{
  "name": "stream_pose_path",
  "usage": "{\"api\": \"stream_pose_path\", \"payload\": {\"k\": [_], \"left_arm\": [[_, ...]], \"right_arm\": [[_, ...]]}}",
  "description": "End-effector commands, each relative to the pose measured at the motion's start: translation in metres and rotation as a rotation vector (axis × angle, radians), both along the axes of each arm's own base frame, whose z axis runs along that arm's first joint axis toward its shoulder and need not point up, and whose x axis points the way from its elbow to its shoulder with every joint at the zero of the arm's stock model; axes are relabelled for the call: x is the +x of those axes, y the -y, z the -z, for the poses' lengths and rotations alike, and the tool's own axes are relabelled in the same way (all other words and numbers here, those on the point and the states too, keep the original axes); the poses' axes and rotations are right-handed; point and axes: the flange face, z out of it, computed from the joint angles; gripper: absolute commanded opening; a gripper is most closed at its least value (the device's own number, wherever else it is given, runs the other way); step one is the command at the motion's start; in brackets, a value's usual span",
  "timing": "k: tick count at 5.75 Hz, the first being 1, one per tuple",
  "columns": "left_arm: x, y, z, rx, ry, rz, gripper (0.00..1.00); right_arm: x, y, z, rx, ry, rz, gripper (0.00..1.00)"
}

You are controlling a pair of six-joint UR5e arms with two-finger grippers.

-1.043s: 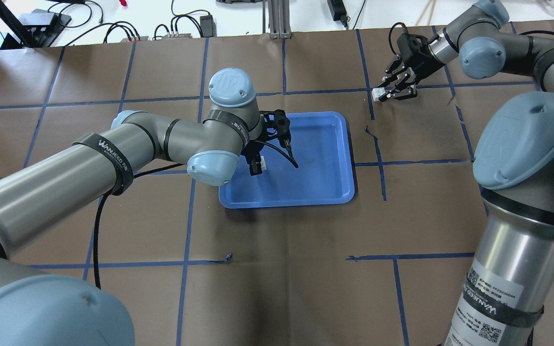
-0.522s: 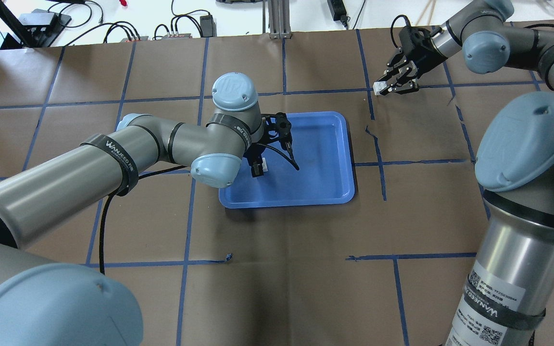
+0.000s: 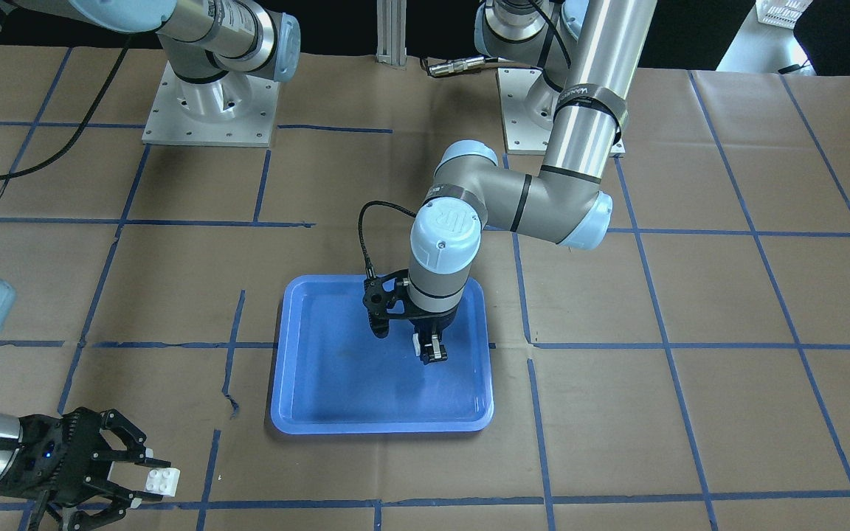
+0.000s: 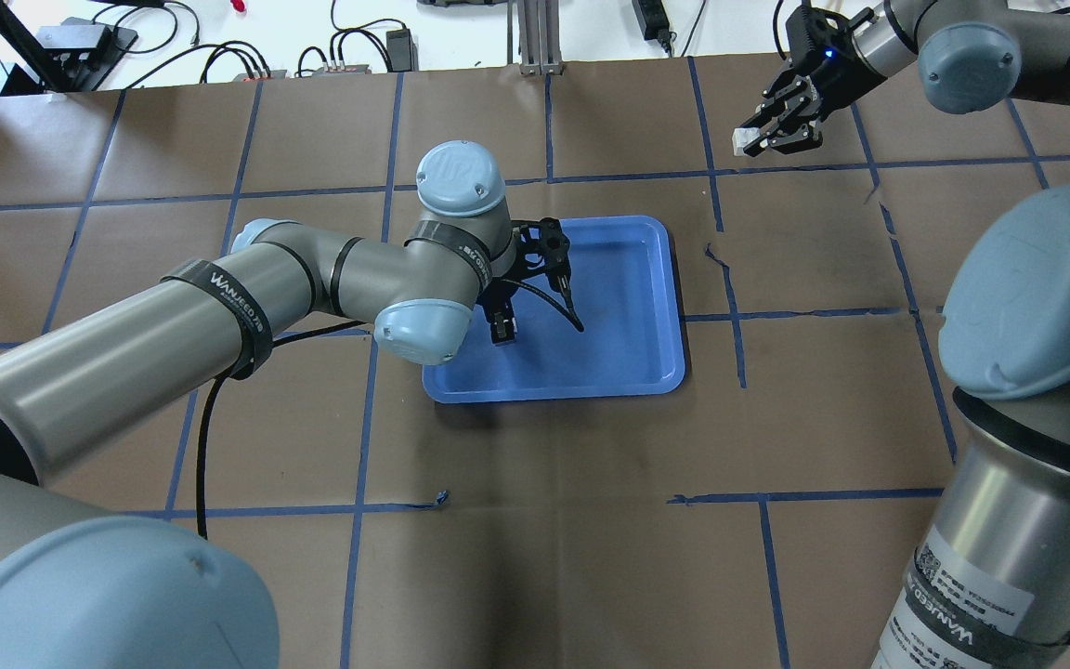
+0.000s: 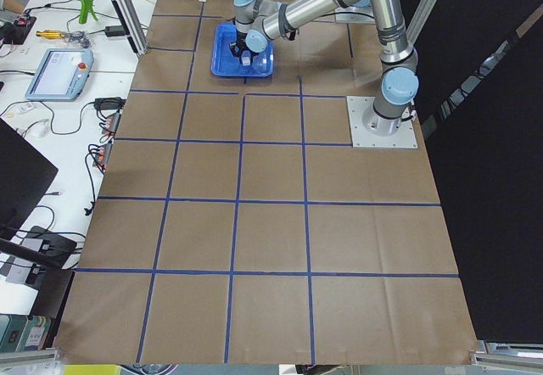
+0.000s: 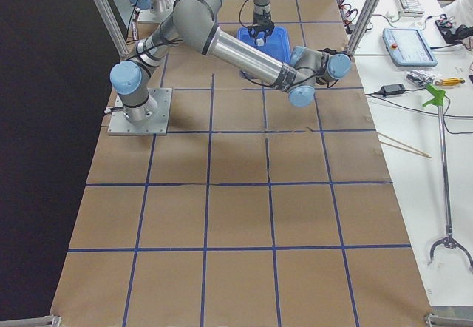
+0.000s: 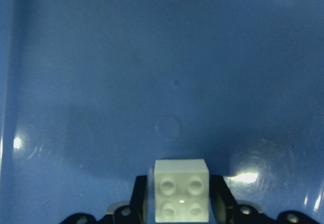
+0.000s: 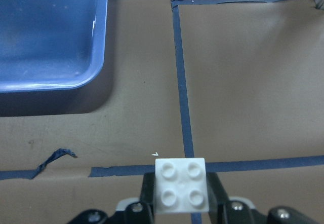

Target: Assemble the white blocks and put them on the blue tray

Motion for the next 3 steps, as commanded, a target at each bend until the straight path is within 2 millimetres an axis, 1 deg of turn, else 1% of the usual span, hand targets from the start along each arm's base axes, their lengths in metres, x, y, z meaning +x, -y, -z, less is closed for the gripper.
{"api": "stream_pose_path", "payload": {"k": [1,2,3], "left_arm": [[-0.006,-0.001,-0.043,-0.047,-0.062,0.004,0.82],[-0.003,-0.002,-0.090,-0.055,-0.065,-0.002,0.82],[-0.003,0.000,-0.143,-0.012,-0.050,-0.010,0.82]], "right_arm": [[0.008,-0.028,-0.012,0.030,0.010,0.033,0.31],[0.015,-0.044,-0.019,0.045,0.015,0.044,0.31],[0.022,-0.059,-0.025,0.051,0.021,0.040,0.31]]}}
